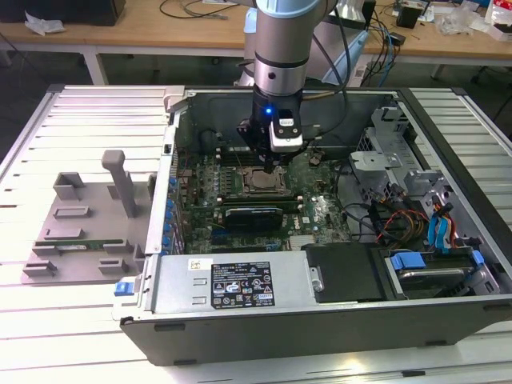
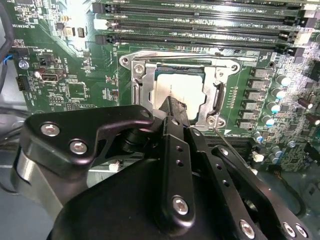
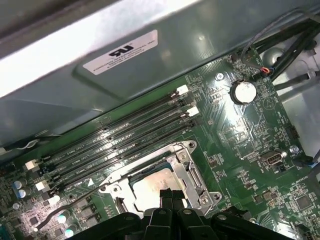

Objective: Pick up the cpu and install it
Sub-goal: 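Install the first cpu locking lever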

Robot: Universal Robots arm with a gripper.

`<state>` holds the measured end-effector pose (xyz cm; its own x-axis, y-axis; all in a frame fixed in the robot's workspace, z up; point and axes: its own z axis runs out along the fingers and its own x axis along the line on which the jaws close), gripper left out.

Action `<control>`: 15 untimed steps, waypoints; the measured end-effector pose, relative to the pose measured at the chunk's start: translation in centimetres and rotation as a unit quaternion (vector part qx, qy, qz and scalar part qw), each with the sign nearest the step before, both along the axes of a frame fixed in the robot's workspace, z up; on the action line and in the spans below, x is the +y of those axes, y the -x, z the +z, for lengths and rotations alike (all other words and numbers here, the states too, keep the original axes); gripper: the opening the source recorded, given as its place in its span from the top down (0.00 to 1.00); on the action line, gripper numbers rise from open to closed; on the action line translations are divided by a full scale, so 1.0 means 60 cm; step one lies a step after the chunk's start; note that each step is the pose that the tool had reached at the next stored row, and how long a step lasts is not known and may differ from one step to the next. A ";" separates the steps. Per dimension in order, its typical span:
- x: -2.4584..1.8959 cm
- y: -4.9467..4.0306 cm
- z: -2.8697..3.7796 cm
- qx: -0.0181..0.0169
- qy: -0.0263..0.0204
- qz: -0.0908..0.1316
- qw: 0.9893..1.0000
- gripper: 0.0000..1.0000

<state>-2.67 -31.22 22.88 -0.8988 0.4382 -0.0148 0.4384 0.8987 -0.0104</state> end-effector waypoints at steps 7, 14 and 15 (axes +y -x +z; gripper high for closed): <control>0.0000 0.000 0.000 0.000 0.000 0.021 1.000 0.89; 0.0000 0.000 0.000 0.000 0.000 0.041 0.999 0.89; 0.0000 0.000 0.000 0.000 0.000 0.043 0.999 0.89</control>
